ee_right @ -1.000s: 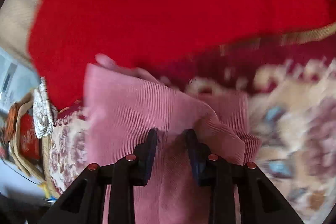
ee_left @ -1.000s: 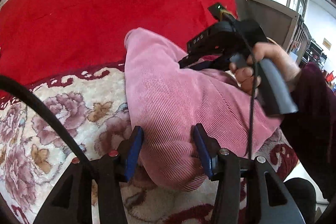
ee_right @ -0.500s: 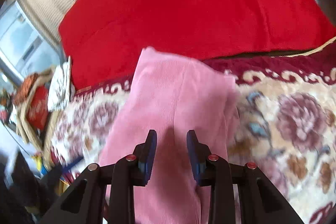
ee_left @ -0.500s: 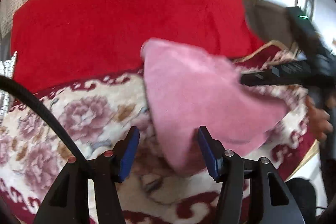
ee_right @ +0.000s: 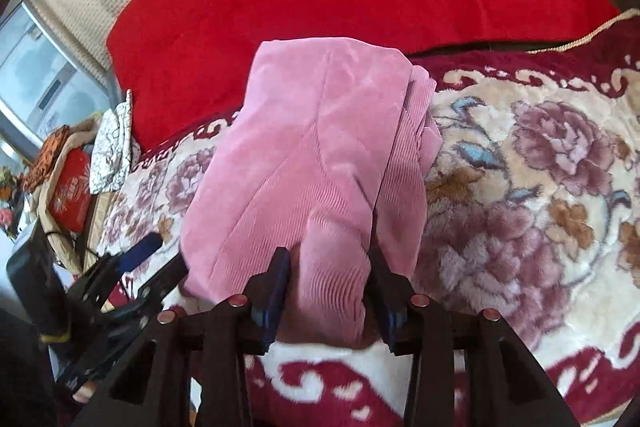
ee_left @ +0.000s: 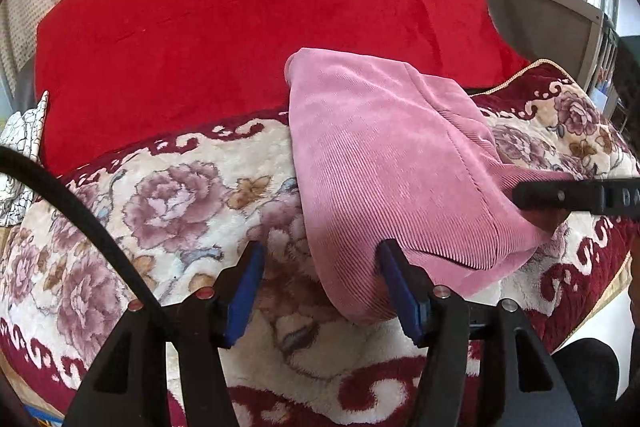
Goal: Fold large clothes
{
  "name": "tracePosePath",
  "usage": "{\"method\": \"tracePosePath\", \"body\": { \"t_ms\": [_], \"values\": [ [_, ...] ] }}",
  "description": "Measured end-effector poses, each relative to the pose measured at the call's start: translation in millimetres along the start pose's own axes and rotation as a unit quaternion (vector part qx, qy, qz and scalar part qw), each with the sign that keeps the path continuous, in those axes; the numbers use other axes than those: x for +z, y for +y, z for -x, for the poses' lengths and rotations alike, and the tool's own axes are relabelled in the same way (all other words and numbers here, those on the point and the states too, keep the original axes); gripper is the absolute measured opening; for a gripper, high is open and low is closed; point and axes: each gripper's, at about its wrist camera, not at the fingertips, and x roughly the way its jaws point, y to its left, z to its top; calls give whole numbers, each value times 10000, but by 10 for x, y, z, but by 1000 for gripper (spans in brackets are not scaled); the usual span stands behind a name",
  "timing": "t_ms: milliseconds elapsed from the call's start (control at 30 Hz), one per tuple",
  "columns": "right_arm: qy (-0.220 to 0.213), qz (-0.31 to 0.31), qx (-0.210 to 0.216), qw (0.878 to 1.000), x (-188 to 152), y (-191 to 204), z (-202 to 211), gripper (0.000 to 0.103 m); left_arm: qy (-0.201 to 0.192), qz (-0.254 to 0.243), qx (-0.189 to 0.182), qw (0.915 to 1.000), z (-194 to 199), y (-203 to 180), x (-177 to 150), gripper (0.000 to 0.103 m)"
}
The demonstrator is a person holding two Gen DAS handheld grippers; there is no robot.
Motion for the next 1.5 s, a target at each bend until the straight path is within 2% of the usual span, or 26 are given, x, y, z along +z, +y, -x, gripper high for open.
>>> {"method": "tracePosePath", "body": {
  "t_ms": [67,167,333,433,600,800,1033,1300,1500],
  "values": [
    [79,115,-148,9998,-42,-3,-55,44,-3,-30,-9,10000,1,-9,4,62],
    [416,-55,-178,9990,-104,-79,-380,51,4,-44,-16,10000,30,-26,5,62],
    [250,-42,-135,9996,-73,-60,-228,53,-220,-101,344,9991,267,13,-12,62],
    [0,-39,-49,10000,-55,-13,-8,53,-486,12,696,9964,537,127,-11,62],
    [-393,63,111,9991,-61,188,344,54,-982,234,1305,9863,1039,348,-28,62],
    [-606,196,291,9975,-101,462,547,54,-1258,428,1873,9733,1485,513,-121,63],
    [-744,306,290,9963,-147,640,610,54,-1285,713,2300,9620,1821,721,-289,65],
    [-749,468,252,9958,-175,797,585,54,-1161,1117,2676,9500,1986,1044,-471,65],
    [-739,512,285,9955,-172,883,551,54,-1124,1386,3068,9349,2107,1301,-626,65]
  ]
}}
